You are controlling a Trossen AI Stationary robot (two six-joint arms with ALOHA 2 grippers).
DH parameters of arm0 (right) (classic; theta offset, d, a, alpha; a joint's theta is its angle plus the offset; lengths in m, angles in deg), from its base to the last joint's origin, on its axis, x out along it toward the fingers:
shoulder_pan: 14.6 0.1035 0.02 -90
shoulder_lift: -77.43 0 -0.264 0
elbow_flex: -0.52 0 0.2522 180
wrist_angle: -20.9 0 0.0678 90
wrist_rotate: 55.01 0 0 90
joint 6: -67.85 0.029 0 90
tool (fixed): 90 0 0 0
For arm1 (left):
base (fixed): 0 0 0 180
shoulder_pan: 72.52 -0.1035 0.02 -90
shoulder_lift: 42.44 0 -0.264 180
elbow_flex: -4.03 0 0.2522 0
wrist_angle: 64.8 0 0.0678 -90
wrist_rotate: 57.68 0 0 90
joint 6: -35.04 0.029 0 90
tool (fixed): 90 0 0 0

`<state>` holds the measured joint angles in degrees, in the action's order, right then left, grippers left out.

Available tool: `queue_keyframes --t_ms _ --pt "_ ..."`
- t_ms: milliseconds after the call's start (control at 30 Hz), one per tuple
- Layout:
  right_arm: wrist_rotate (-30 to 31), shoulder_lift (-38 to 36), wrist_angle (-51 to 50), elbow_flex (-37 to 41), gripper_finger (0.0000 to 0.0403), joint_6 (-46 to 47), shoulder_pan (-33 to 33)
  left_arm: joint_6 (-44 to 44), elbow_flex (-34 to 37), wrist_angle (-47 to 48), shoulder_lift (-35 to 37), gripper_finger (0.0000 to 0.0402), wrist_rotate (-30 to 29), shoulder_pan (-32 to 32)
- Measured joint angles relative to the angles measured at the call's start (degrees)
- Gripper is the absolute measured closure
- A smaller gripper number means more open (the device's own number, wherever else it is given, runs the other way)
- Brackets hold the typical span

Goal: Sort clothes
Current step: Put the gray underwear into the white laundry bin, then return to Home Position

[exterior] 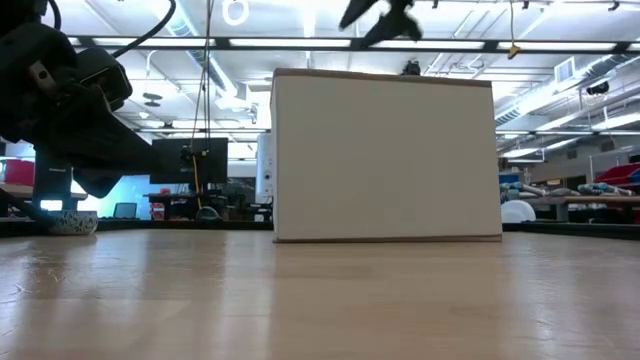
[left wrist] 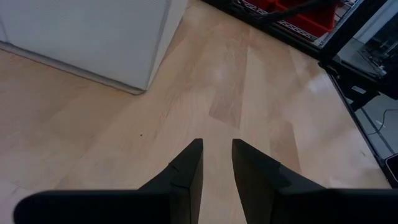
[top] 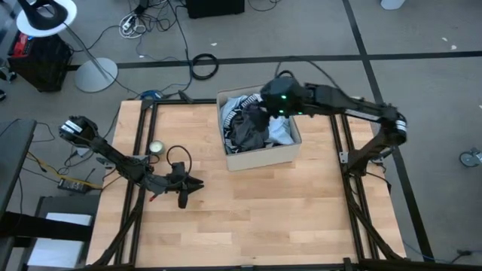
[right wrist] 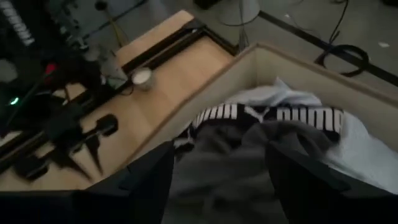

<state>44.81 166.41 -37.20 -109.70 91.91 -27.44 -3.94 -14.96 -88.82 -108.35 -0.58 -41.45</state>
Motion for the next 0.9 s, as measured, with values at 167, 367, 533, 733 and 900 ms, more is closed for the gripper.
queue_keyframes --t_ms 167,367,533,733,900 --pt "0.28 -5.85 -6.46 -0.01 0.0149 0.67 2.38 5.03 0.00 0.07 0.00 0.0312 0.06 0.00" --pt "0.43 -12.03 -24.58 -0.07 0.0149 1.03 5.74 10.26 0.00 -0.43 0.00 0.0312 0.46 -0.09" --pt "0.79 -16.03 -38.02 0.00 0.0147 9.89 10.21 9.06 0.00 -3.77 0.10 0.0312 1.81 -5.29" --pt "1.91 -21.04 -37.28 4.19 0.0147 12.33 19.08 16.87 -0.09 -8.11 0.48 0.0312 18.70 -17.15" --pt "4.95 -25.09 -32.16 11.86 0.0149 16.03 27.61 21.87 -0.11 -9.12 1.00 0.0312 28.47 -25.04"
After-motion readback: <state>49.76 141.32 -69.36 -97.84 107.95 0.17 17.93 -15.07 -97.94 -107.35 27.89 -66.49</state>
